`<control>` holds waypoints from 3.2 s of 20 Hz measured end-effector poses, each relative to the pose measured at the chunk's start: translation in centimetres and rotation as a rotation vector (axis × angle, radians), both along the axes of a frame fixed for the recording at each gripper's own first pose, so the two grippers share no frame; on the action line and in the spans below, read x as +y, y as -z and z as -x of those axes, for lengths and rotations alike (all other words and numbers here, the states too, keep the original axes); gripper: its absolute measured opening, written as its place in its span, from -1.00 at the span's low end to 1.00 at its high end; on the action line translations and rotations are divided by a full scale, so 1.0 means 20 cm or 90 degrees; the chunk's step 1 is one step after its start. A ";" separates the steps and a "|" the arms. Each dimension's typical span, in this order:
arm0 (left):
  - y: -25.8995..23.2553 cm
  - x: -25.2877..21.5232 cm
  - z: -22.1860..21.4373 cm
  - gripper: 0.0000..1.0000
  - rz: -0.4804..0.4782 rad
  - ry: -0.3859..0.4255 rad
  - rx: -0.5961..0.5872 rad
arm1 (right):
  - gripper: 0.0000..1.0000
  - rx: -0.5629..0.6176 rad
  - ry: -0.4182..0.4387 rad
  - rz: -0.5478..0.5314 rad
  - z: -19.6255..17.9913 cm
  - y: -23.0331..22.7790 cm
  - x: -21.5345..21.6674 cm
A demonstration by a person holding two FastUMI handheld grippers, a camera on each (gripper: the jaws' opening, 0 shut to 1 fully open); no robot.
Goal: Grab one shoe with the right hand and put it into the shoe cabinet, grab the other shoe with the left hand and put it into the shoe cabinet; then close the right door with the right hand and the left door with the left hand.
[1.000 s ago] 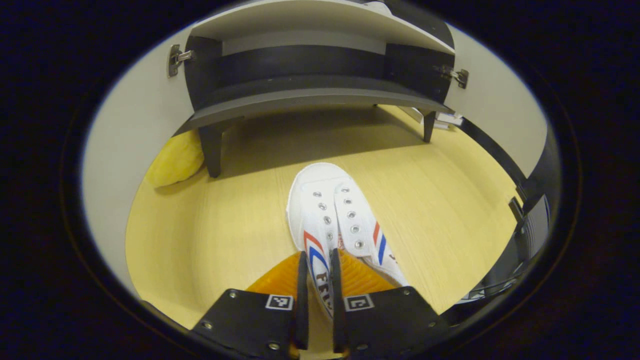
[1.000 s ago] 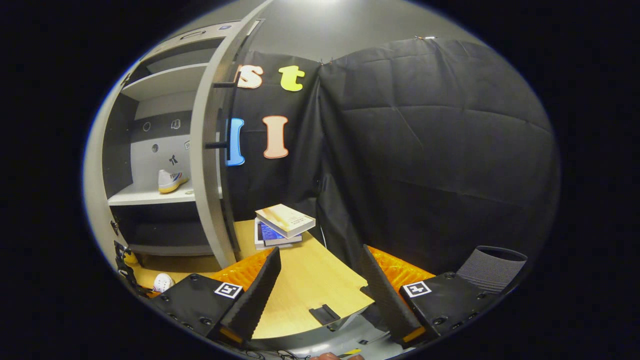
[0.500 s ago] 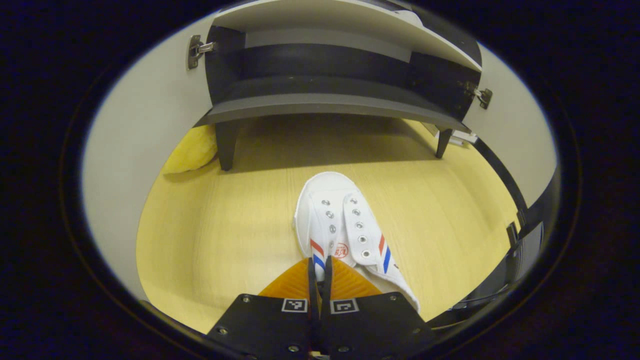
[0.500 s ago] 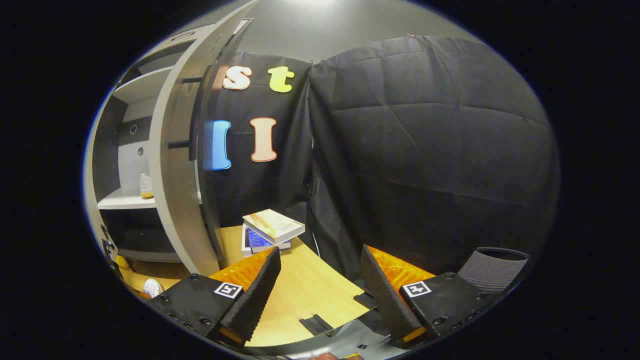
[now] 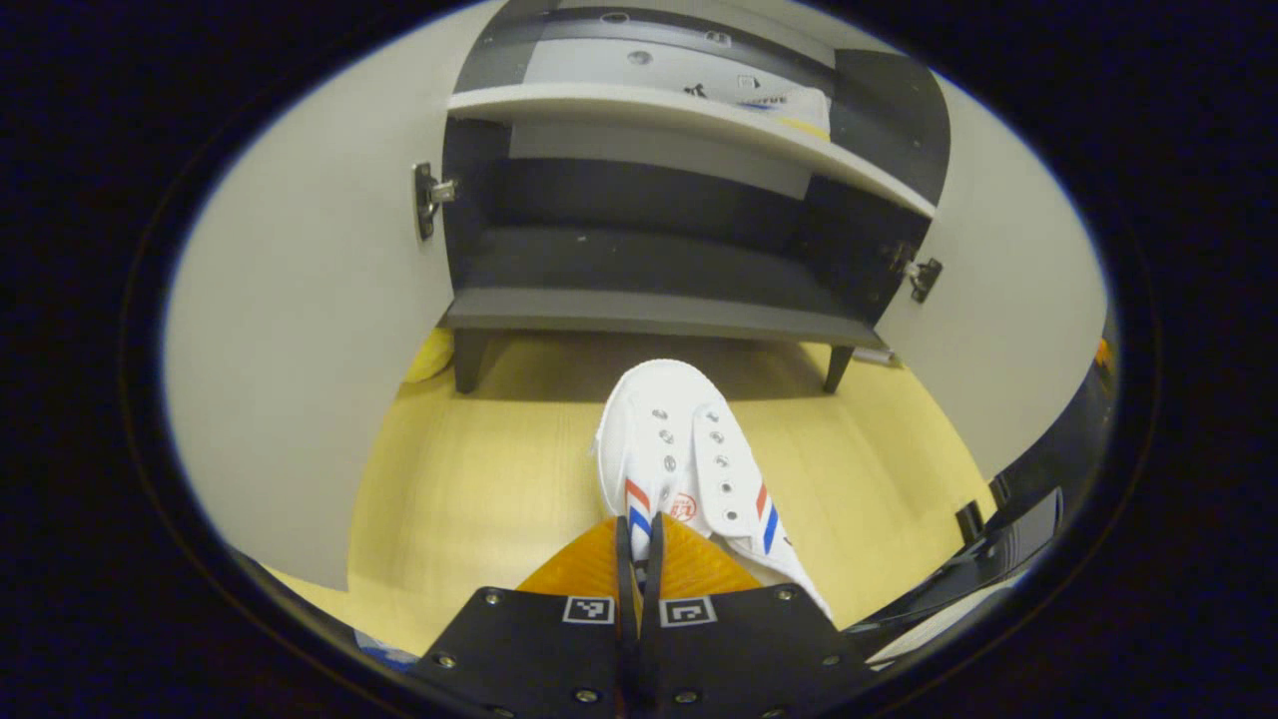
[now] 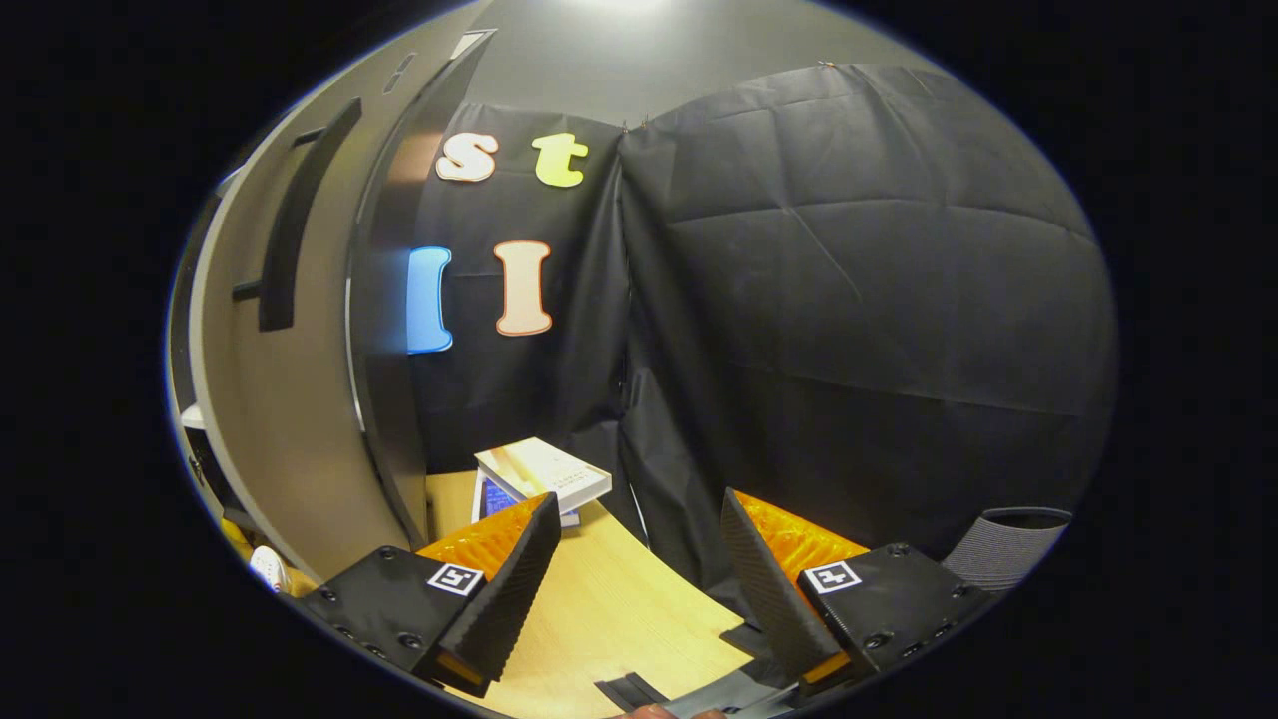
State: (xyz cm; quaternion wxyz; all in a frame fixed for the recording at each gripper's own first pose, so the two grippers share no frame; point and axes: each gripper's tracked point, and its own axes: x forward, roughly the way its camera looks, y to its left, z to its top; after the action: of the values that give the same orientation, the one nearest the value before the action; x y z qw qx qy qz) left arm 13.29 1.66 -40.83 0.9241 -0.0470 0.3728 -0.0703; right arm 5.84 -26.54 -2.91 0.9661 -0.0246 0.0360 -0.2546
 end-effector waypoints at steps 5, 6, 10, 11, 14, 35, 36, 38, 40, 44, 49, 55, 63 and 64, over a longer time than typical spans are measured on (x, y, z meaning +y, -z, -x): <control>0.00 -0.01 0.00 -1.00 -0.012 0.001 -0.097 | 1.00 -0.021 -0.022 0.019 -0.19 -0.10 -0.03; -0.01 -0.01 -0.01 -0.97 -0.013 0.002 -0.115 | 1.00 -0.026 -0.024 0.017 -0.21 -0.11 -0.03; 0.00 0.00 -0.01 -0.97 -0.026 -0.009 -0.175 | 1.00 -0.036 -0.019 0.010 -0.23 -0.11 -0.05; -0.01 -0.01 -0.01 -0.97 -0.027 -0.012 -0.190 | 0.93 -0.032 -0.018 0.010 -0.23 -0.09 -0.06; -0.01 0.00 -0.01 -0.98 -0.018 -0.008 -0.234 | 0.93 -0.023 -0.007 0.010 -0.23 -0.05 -0.09; -0.10 0.00 0.03 -0.98 -0.087 -0.030 -0.359 | 0.89 -0.041 0.046 -0.037 -0.16 -0.06 -0.20; -0.10 0.00 0.02 -1.00 -0.084 -0.031 -0.358 | 0.98 -0.042 0.048 -0.039 -0.16 -0.06 -0.20; -0.08 0.01 0.02 -0.98 -0.085 -0.035 -0.345 | 0.89 -0.038 0.044 -0.047 -0.18 -0.04 -0.20; -0.07 0.02 0.01 -0.98 -0.095 -0.054 -0.329 | 0.98 -0.045 0.042 -0.046 -0.19 -0.07 -0.20; -0.11 -0.01 0.01 -0.85 -0.069 -0.066 -0.336 | 0.98 -0.058 0.040 -0.041 -0.19 -0.12 -0.20; -0.33 -0.02 0.13 0.39 -0.122 -0.055 -0.453 | 0.89 -0.066 0.031 -0.042 -0.18 -0.17 -0.18; -0.50 -0.13 0.61 1.00 -0.157 0.000 -0.499 | 0.89 -0.087 0.011 -0.025 -0.14 -0.35 -0.14; -0.66 -0.14 1.38 1.00 -0.068 0.012 -0.541 | 0.89 -0.117 -0.043 -0.016 -0.01 -0.66 0.05; -0.63 -0.12 1.46 0.92 -0.068 0.013 -0.538 | 0.84 -0.119 -0.052 -0.013 0.01 -0.69 0.09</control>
State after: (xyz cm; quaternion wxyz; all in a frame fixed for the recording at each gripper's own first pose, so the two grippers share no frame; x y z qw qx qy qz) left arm -15.85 -0.79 -28.28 0.9960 0.0379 -0.0352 -0.0733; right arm 5.61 -24.69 10.86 0.9749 0.0076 -0.0525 -0.2161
